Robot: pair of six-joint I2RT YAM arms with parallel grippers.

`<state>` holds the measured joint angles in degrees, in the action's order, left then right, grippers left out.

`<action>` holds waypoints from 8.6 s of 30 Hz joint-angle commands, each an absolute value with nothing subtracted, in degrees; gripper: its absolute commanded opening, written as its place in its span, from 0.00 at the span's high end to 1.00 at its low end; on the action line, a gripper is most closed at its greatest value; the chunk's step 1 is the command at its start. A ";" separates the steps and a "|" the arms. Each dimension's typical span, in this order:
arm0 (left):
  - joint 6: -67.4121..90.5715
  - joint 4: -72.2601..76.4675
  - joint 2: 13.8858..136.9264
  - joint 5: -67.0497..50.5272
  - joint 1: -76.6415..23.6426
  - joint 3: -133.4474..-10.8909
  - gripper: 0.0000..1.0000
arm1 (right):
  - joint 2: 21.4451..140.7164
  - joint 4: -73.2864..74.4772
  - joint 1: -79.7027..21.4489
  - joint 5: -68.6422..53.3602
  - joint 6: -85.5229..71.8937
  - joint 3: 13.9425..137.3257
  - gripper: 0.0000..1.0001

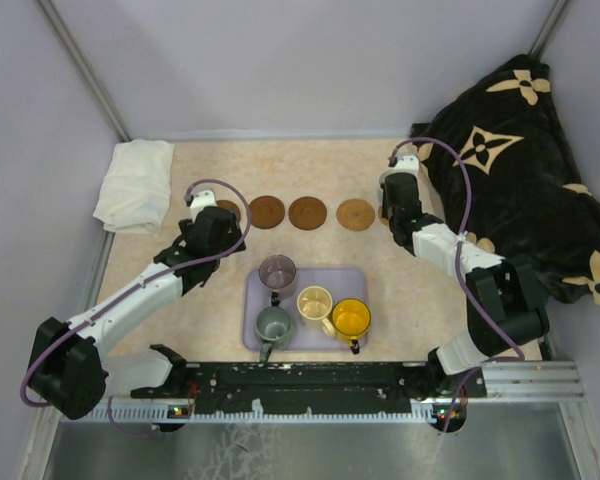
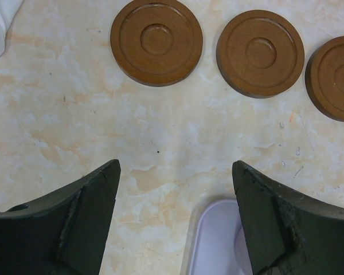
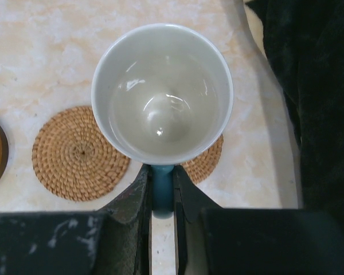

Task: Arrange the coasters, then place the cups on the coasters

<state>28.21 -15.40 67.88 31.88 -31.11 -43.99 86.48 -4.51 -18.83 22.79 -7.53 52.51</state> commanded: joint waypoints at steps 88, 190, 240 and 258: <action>28.15 -11.21 73.16 28.01 -30.50 -42.09 0.17 | 80.62 -21.33 -16.52 24.14 -7.65 43.73 1.00; 28.85 -10.87 75.16 26.19 -30.43 -41.00 0.19 | 79.49 -12.57 -16.53 26.57 -13.28 39.29 0.55; 28.62 -12.86 67.50 23.95 -30.50 -38.25 0.16 | 43.56 47.16 -40.03 29.92 -41.90 49.13 0.53; 30.90 -16.35 64.46 21.88 -30.53 -38.51 0.16 | 50.29 57.28 -78.11 28.44 -64.03 47.50 0.54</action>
<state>29.85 -14.85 66.61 22.37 -30.96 -38.28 48.95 57.32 -74.78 28.56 -58.41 46.28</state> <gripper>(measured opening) 0.837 0.457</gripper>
